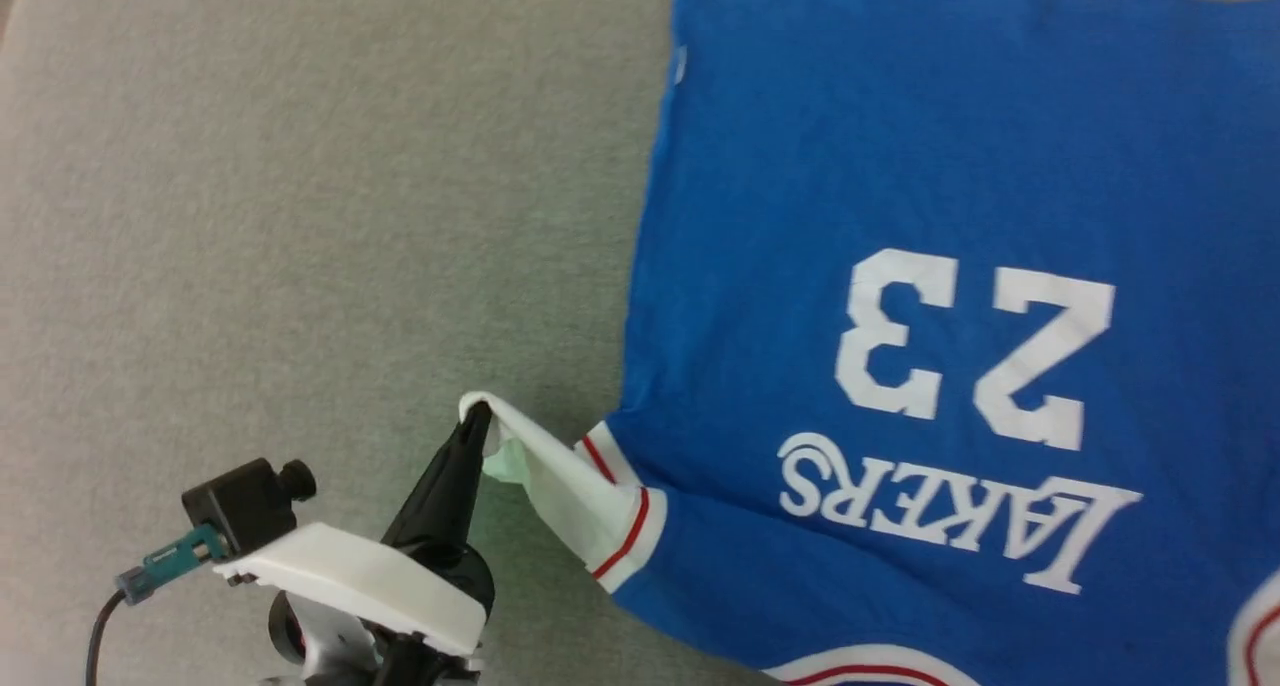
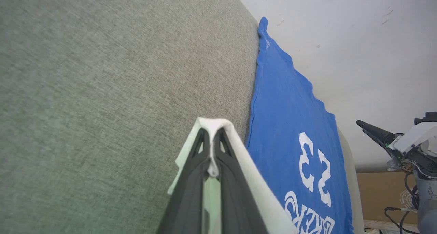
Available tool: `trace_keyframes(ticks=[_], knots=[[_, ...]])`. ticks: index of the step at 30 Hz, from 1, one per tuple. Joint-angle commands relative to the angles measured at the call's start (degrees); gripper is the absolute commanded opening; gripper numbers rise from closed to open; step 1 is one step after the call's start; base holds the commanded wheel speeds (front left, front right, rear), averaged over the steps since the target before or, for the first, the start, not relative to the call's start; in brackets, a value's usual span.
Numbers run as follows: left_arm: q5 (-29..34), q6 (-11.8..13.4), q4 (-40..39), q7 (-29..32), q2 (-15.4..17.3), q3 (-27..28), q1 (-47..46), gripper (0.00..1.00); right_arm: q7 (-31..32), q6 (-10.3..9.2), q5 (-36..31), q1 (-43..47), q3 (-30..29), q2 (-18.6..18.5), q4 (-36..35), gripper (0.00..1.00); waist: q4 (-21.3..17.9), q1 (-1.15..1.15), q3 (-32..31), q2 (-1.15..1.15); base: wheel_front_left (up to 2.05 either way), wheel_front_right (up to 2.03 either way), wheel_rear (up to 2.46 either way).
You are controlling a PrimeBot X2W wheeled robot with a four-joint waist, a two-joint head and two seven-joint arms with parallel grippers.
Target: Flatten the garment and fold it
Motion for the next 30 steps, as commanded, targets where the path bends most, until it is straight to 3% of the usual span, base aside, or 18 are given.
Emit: trace_keyframes(ticks=[1, 13, 15, 16, 23, 30], knots=[[0.7, -0.6, 0.2, -0.3, -0.3, -0.4, -1.3, 0.00, -1.0, -0.05, -1.3, -0.2, -1.1, -0.5, 1.3, 1.00, 4.0, -0.01, 3.9, -0.01, 0.00, 0.00, 0.00], [1.1, -0.5, 0.3, -0.3, -0.4, -1.6, -2.2, 0.00, -2.9, -0.05, -4.8, -1.5, -5.0, -0.1, 4.6, 1.00, 5.0, -0.01, 7.1, -0.01, 0.00, 0.00, 0.00], [1.1, -0.6, 0.4, -0.5, -0.5, -1.7, -2.5, 0.00, -2.8, -0.05, -5.3, -2.2, -5.2, 0.3, 4.9, 0.09, 4.8, -0.01, 7.6, -0.01, 0.00, 0.00, 0.00], [1.1, -0.6, 0.5, -0.6, -0.5, -1.7, -2.7, 0.00, -2.9, -0.05, -5.7, -2.5, -5.1, 0.4, 5.0, 0.00, 4.6, -0.01, 7.8, -0.01, 0.00, 0.00, 0.00], [1.1, -0.4, 1.5, -1.0, -0.3, -1.3, -3.4, 0.00, -3.5, -0.05, -6.8, -3.6, -4.5, 1.3, 5.8, 0.00, 2.5, -0.01, 5.9, -0.01, 0.00, 0.00, 0.00], [1.3, 0.4, 2.0, -1.2, 0.5, 0.0, -1.7, 0.00, -6.0, -0.05, -4.0, -2.2, -2.1, 2.9, 5.9, 0.00, -1.3, -0.01, -0.8, -0.01, 0.00, 0.00, 0.00]])
